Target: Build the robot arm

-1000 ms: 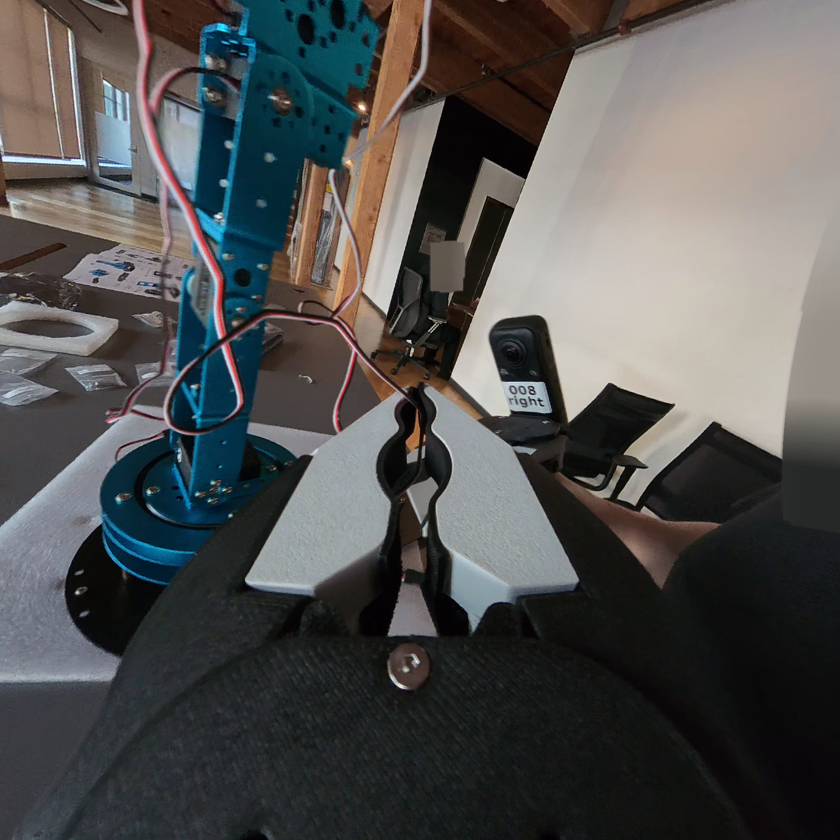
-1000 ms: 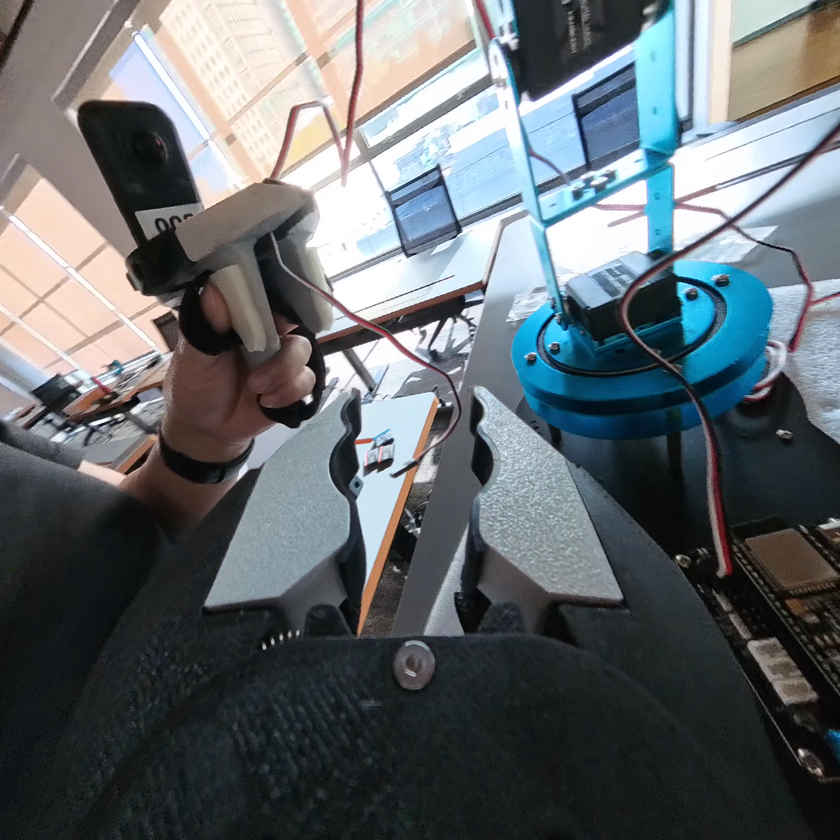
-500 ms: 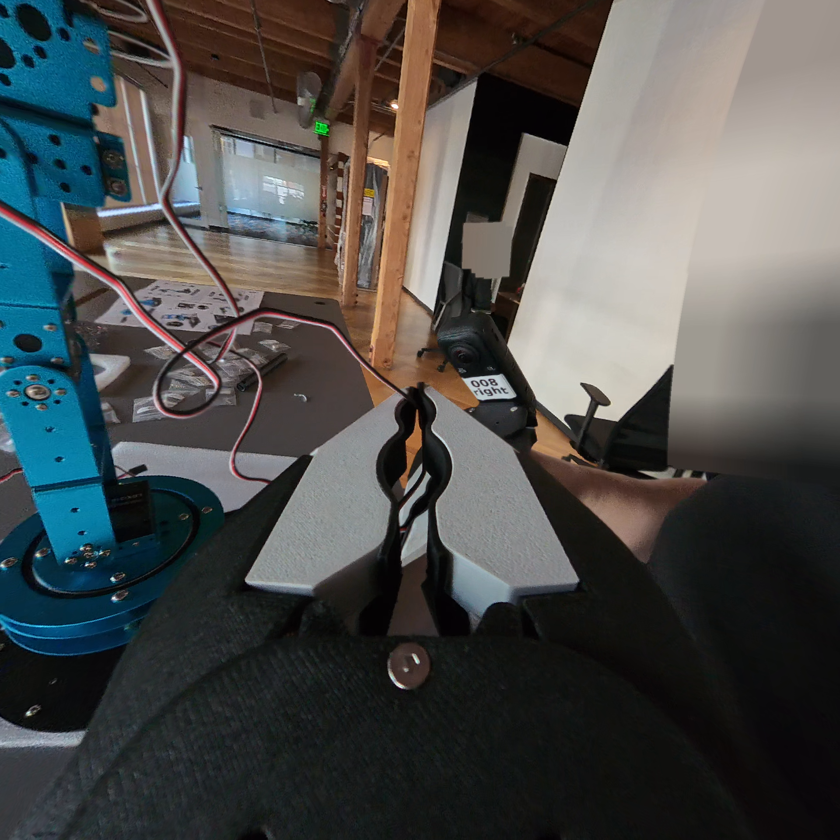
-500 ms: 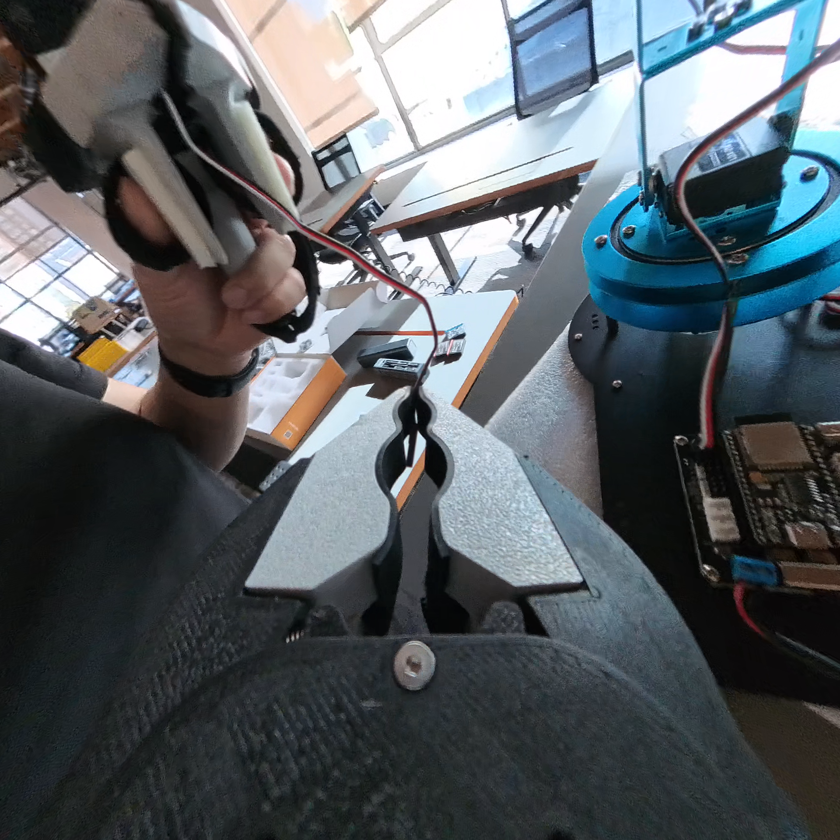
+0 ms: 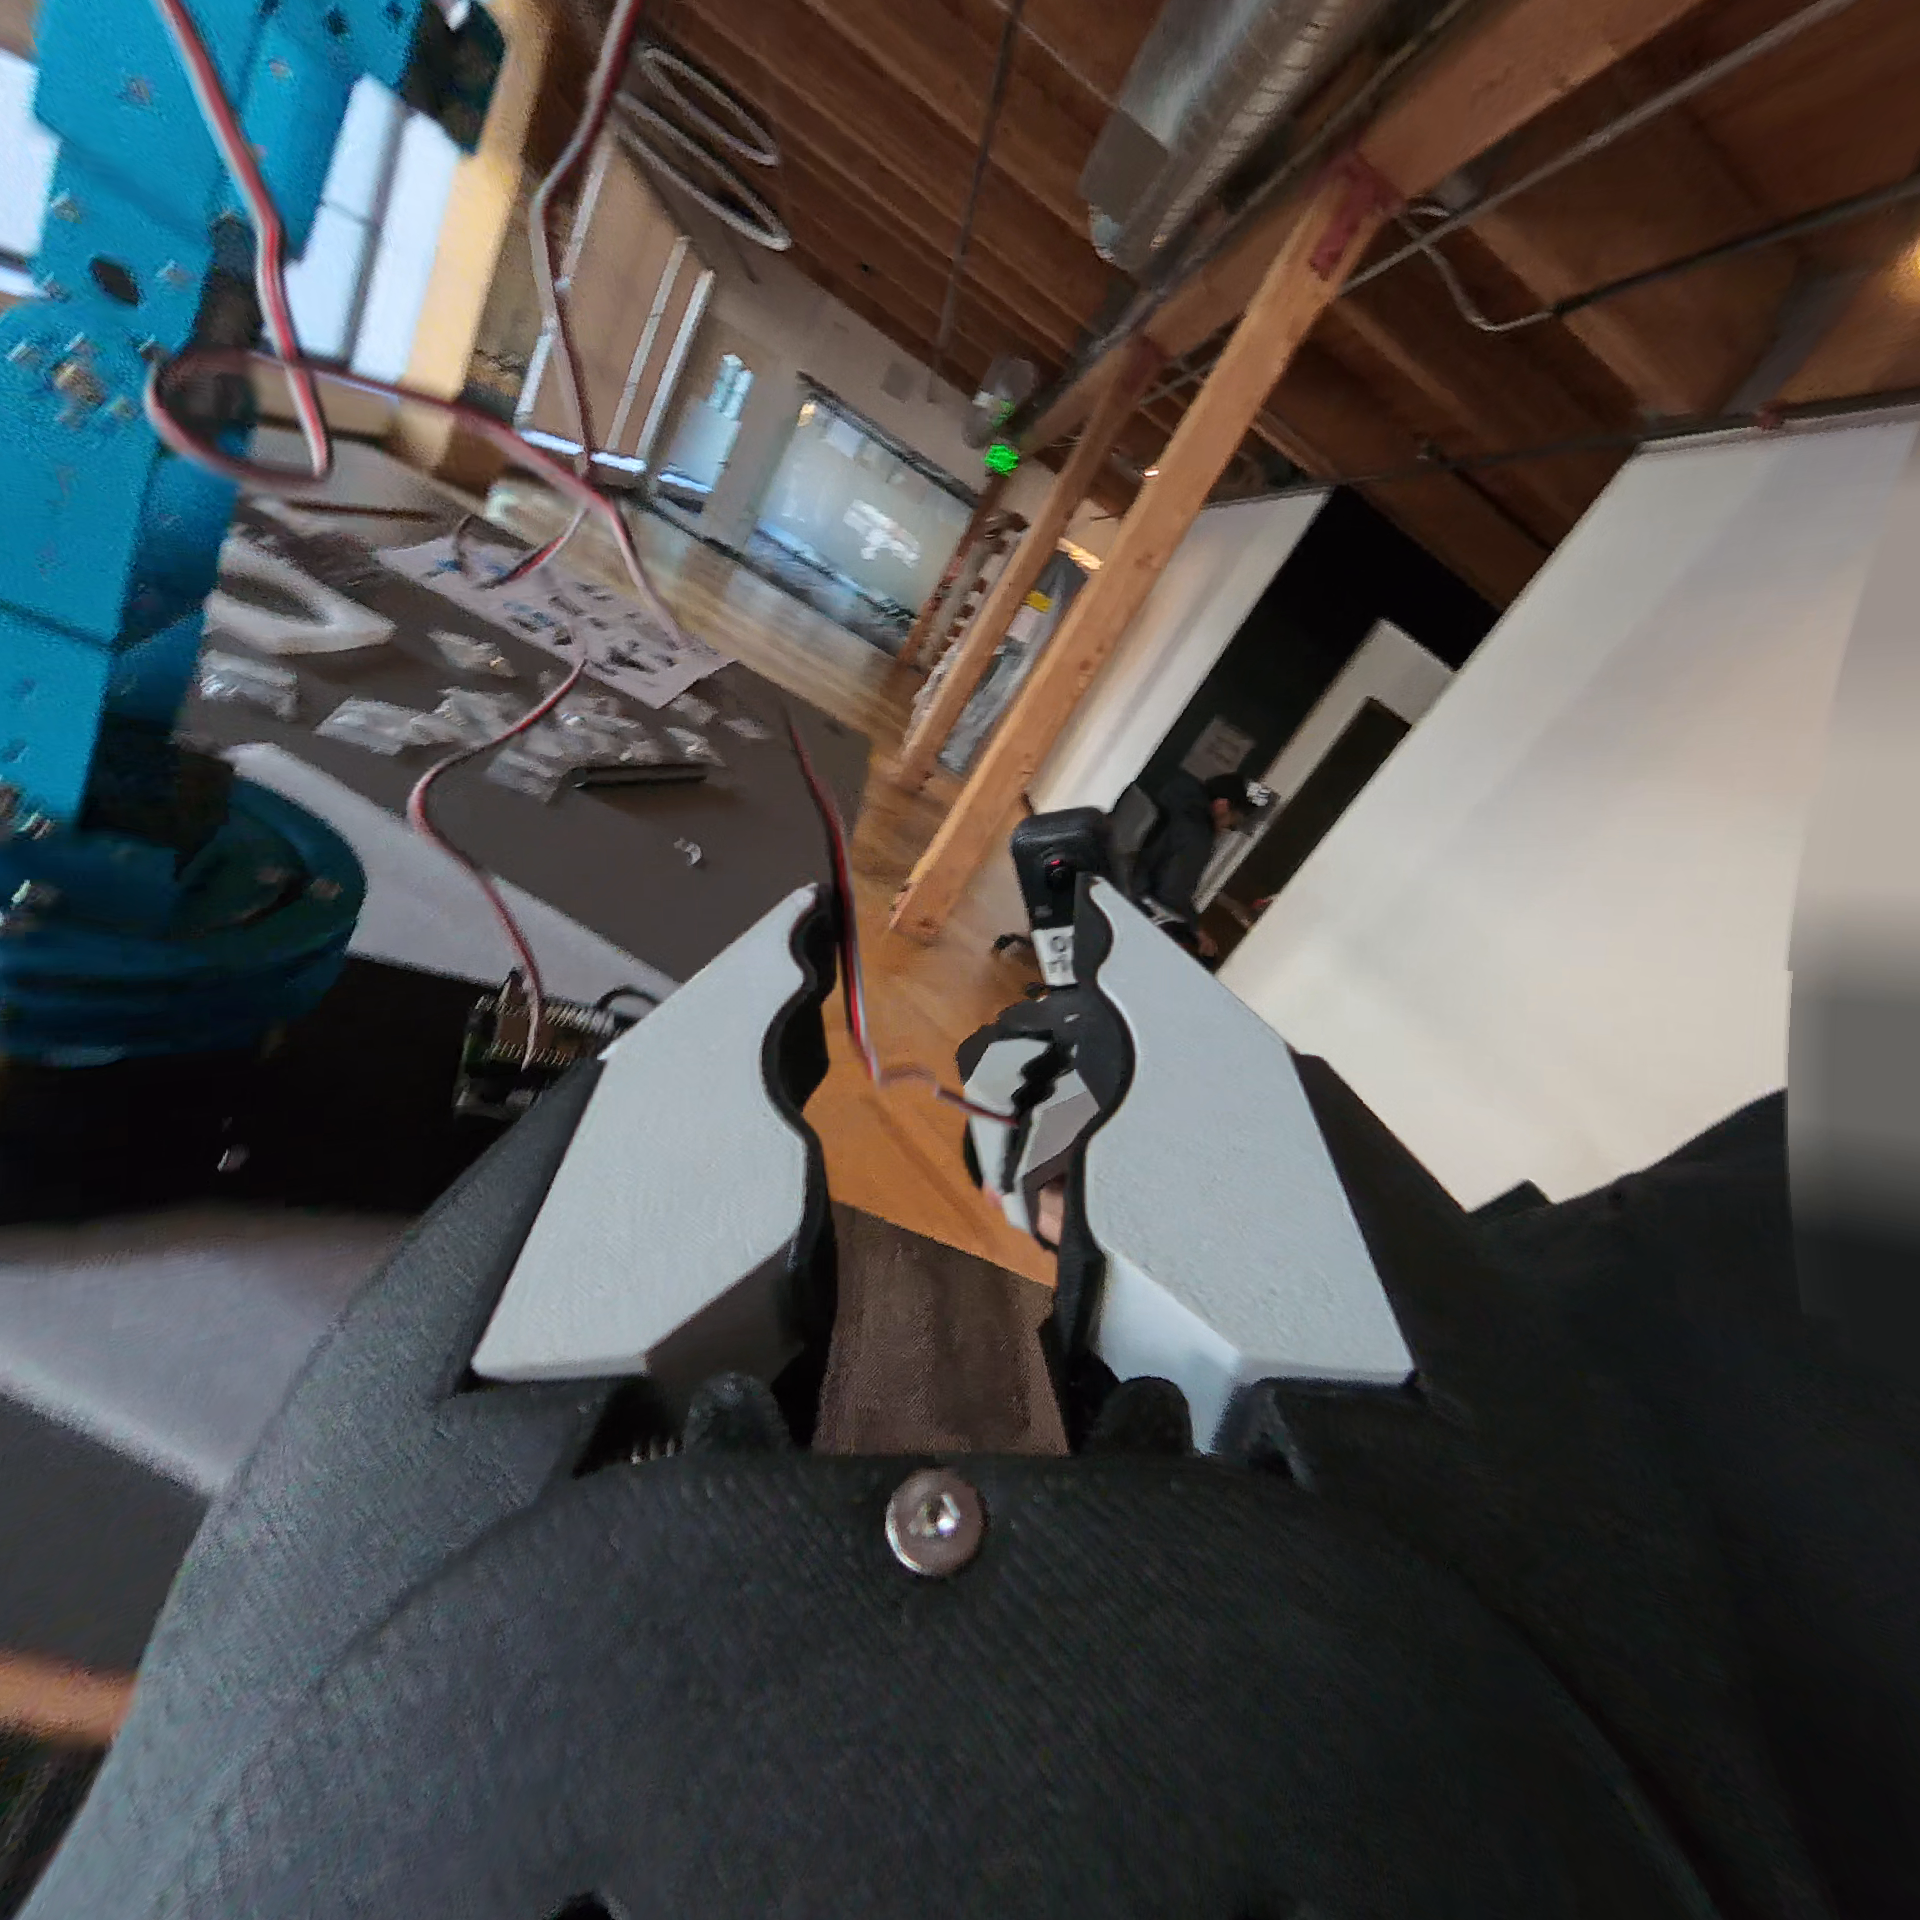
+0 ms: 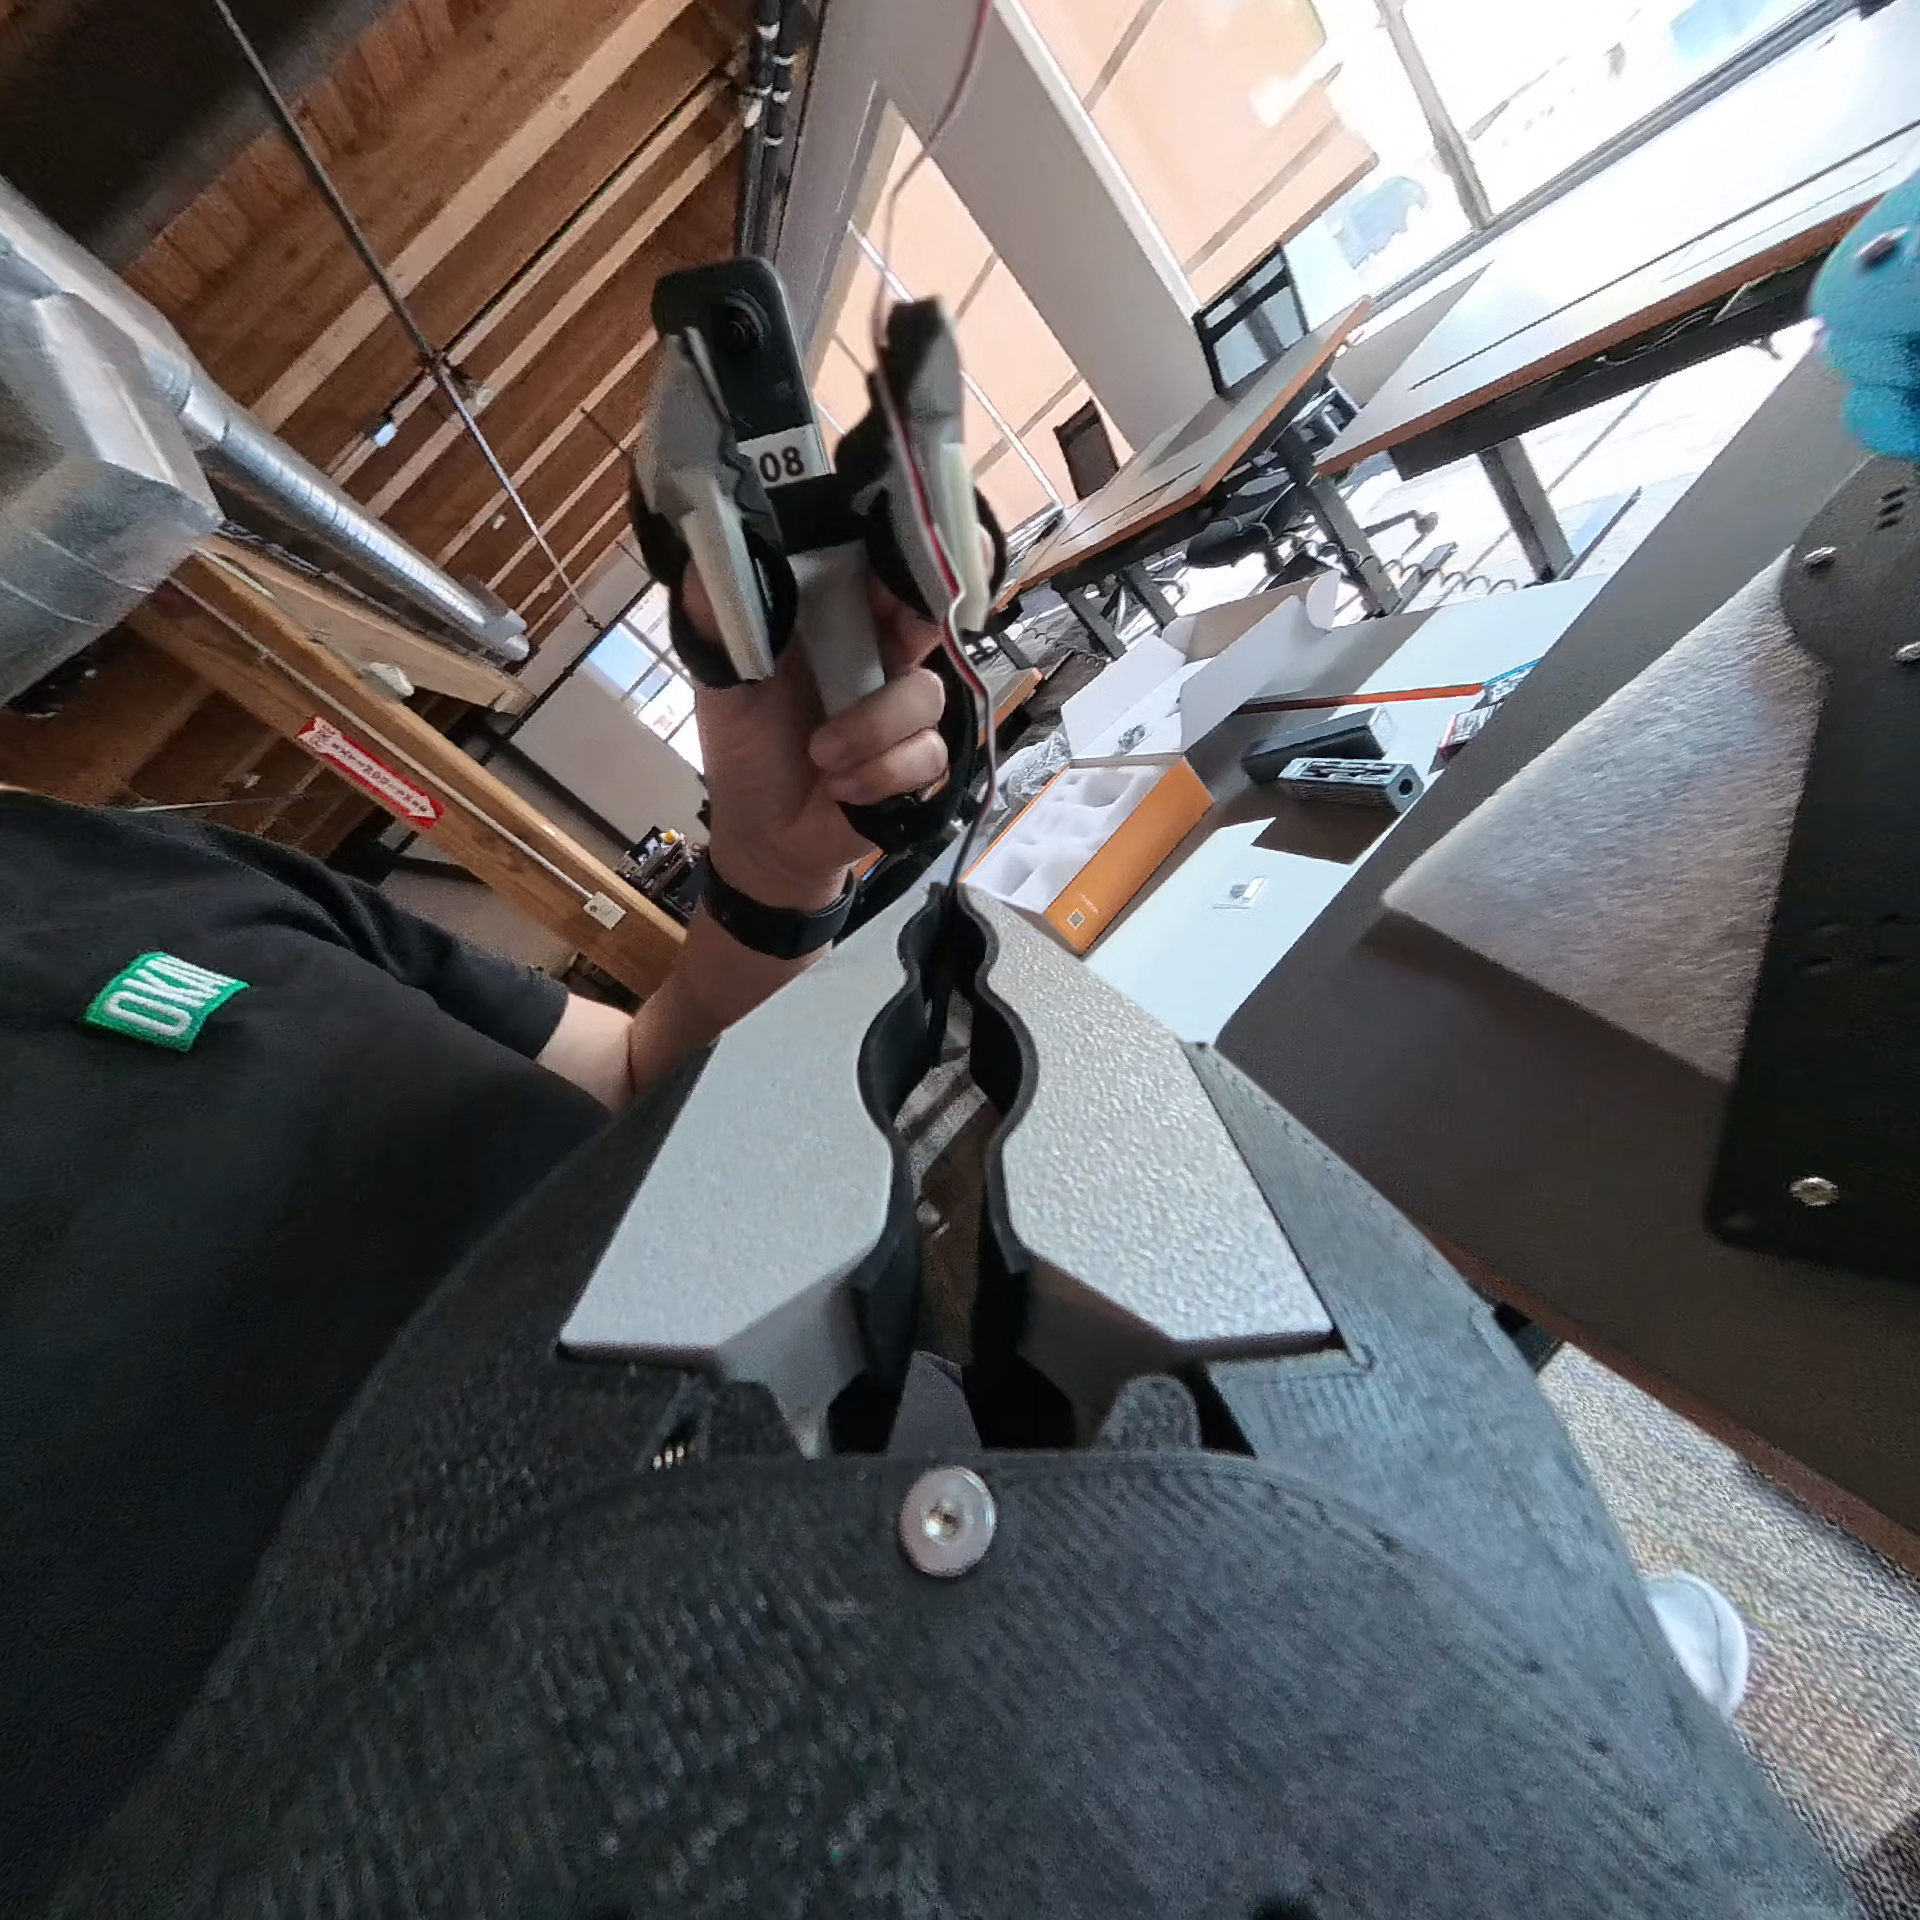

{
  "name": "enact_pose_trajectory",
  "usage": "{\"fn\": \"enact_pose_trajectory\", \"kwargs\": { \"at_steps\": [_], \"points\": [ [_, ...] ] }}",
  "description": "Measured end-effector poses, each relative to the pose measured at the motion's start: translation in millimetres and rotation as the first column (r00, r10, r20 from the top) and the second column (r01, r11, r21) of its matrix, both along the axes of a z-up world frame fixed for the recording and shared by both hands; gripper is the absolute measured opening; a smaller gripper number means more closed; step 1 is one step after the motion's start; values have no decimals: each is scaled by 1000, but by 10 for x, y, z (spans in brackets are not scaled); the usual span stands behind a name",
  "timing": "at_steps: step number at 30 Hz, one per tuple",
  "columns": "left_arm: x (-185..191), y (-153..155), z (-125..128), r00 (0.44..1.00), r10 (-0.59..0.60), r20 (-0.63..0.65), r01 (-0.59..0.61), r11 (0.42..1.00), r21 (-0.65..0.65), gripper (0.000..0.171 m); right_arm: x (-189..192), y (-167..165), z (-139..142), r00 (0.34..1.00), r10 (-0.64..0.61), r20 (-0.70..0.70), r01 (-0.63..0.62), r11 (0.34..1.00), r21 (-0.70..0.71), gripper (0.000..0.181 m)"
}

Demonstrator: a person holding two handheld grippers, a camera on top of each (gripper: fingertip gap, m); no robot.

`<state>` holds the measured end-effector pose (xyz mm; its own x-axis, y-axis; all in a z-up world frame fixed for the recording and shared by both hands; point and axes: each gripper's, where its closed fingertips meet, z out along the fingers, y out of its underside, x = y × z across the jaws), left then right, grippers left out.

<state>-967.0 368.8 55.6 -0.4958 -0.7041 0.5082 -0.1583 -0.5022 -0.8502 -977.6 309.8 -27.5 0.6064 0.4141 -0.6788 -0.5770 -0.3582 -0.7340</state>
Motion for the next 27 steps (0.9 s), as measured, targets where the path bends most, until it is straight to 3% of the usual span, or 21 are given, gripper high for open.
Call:
{"fn": "enact_pose_trajectory", "kwargs": {
  "at_steps": [3,5,10,12,18,22,27],
  "points": [
    [-110,-56,-355,992,2,-125,-5,1000,-17,45,-111,-17,-48,1000,11,-20,-11,1000,16,0],
    [-185,-214,-584,977,-79,-197,65,995,-75,43,-170,8,-63,998,14,-65,-12,1000,26,0],
    [-175,-520,-876,940,-254,-229,199,950,-241,28,-304,94,-189,998,29,-60,-30,1000,-8,0],
    [-147,-544,-913,928,-300,-223,242,936,-255,1,-339,123,-238,998,44,-39,-45,998,-32,0],
    [-55,-384,-937,916,-334,-224,287,933,-217,0,-311,263,-307,999,31,14,-30,999,-43,0],
    [12,-187,-879,916,-336,-219,276,925,-262,0,-197,253,-294,999,11,32,-10,1000,-26,29],
    [54,-185,-791,921,-315,-228,257,933,-251,0,217,93,-92,998,-46,-39,47,998,33,22]
  ]
}}
